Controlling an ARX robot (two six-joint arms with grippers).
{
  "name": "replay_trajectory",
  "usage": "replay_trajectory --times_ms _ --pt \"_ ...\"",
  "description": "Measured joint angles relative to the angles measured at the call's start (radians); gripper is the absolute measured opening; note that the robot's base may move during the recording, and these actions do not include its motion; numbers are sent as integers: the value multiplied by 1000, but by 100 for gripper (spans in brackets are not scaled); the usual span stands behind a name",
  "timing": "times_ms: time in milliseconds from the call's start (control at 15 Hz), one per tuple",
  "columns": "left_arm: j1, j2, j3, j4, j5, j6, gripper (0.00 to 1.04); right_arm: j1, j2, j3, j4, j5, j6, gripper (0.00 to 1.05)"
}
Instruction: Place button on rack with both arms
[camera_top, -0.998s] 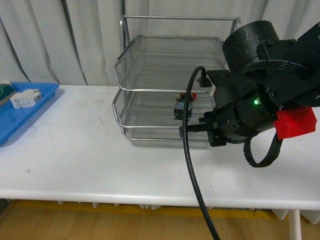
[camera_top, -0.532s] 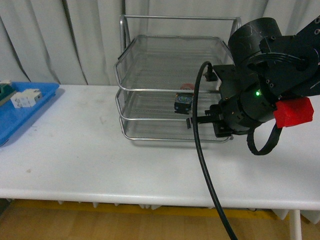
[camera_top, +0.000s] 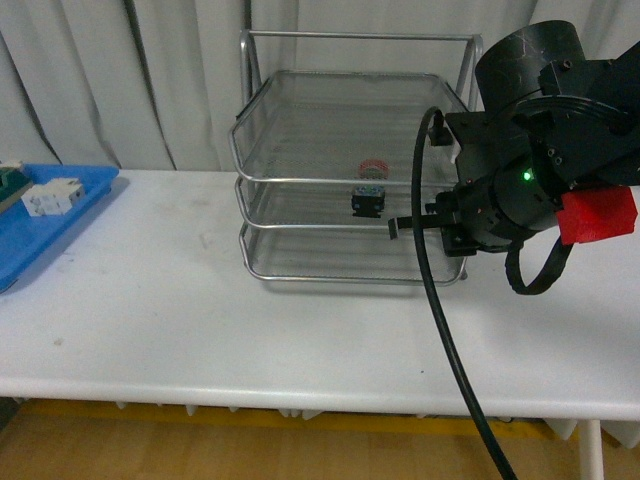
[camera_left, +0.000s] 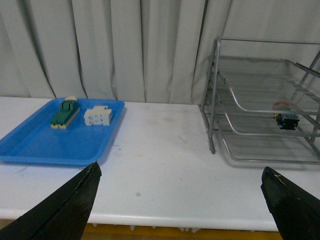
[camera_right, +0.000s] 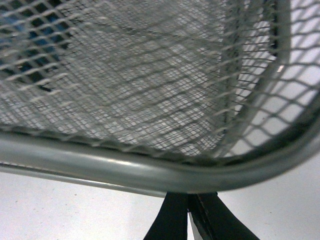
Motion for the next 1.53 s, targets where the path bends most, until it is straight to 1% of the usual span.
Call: replay_trajectory --times_ms 266,466,732,865,931,1064,1197,1330,1397,1463,1530 --pt "0 0 0 0 1 0 98 -12 0 -1 2 3 0 2" --pt "0 0 0 0 1 0 98 3 -42 -60 13 -43 15 2" --pt "0 0 0 0 1 0 98 34 -220 -260 106 -150 72 2" --pt "0 0 0 0 1 0 98 40 -385 -427 208 -240 137 2" --pt "0 0 0 0 1 0 98 29 -491 -518 260 -270 174 2" --pt "0 0 0 0 1 0 98 -55 -776 -727 289 -335 266 2" --pt "0 0 0 0 1 0 98 -194 -1052 -889 202 -418 324 2" --pt "0 0 0 0 1 0 98 -347 -1295 -952 108 -481 314 2" --pt "0 0 0 0 1 0 98 -374 -1378 -1017 254 -401 243 2" --pt "0 0 0 0 1 0 98 -387 -1465 -1099 372 -294 122 2" --pt "0 0 0 0 1 0 98 -404 -1540 -1144 349 -248 27 2"
